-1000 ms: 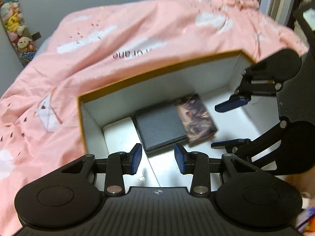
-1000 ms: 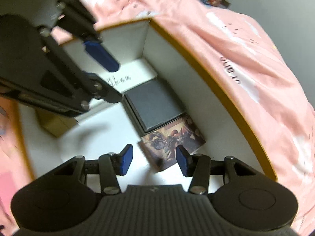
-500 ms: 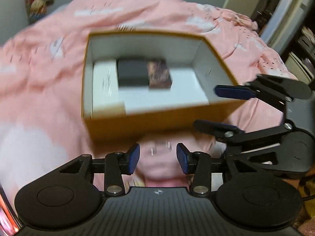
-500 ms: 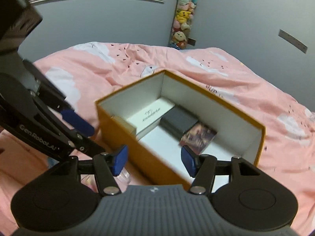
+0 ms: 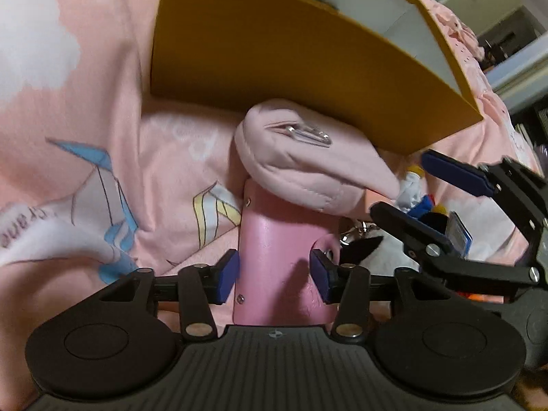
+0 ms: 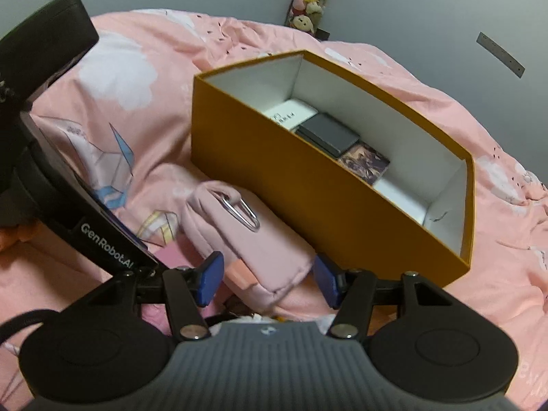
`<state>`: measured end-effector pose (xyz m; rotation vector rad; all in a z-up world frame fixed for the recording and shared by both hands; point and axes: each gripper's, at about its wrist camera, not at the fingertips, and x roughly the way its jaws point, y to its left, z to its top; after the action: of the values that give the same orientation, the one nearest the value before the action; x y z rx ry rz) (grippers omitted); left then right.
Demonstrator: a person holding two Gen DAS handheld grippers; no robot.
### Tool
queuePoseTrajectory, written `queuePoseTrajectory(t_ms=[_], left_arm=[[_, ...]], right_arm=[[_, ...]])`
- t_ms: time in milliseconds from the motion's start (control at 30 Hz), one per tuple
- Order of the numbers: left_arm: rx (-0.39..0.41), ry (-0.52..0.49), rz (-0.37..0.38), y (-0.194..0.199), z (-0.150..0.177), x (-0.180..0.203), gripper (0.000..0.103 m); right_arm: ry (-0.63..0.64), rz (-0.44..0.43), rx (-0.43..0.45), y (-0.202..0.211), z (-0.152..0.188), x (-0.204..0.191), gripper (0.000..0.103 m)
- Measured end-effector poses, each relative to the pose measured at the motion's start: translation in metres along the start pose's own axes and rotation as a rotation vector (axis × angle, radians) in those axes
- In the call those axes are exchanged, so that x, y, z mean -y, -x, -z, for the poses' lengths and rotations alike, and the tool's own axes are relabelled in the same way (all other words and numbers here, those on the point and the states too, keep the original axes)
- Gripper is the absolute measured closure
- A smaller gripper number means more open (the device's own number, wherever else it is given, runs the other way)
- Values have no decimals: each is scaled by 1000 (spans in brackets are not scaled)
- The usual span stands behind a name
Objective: Organize objects
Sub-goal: 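Move both tools back from the shoebox to the pile, then grasp the pink pouch with the right gripper while the left grasps the pink wallet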
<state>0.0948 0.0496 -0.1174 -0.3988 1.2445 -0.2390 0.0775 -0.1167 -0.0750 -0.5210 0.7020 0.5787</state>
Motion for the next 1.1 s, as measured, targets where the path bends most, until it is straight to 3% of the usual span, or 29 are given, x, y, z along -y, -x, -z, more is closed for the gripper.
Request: queuePoseTrajectory(t_ms=[267, 367, 467, 500, 633, 933, 1033, 1100], left_arm=[[-32, 89, 58, -21, -12, -11, 32], [-25, 115, 82, -22, -15, -14, 40], [2, 94, 54, -15, -14, -9, 49], [12, 91, 46, -12, -13, -8, 58], [57, 56, 27, 3, -9, -1, 68], [94, 23, 54, 29, 3, 1, 79], [96, 22, 50, 36, 8, 0, 80], [97, 22, 49, 35, 7, 0, 80]], right_arm=[[22, -1, -22, -5, 6, -1, 42], [27, 2, -24, -6, 6, -1, 42], [37, 11, -25, -7, 6, -2, 42], [42, 16, -28, -7, 7, -3, 42], [71, 39, -28, -8, 7, -7, 42], [314, 100, -12, -15, 0, -30, 45], [375, 79, -14, -18, -3, -35, 50], [384, 60, -24, -21, -4, -36, 63]])
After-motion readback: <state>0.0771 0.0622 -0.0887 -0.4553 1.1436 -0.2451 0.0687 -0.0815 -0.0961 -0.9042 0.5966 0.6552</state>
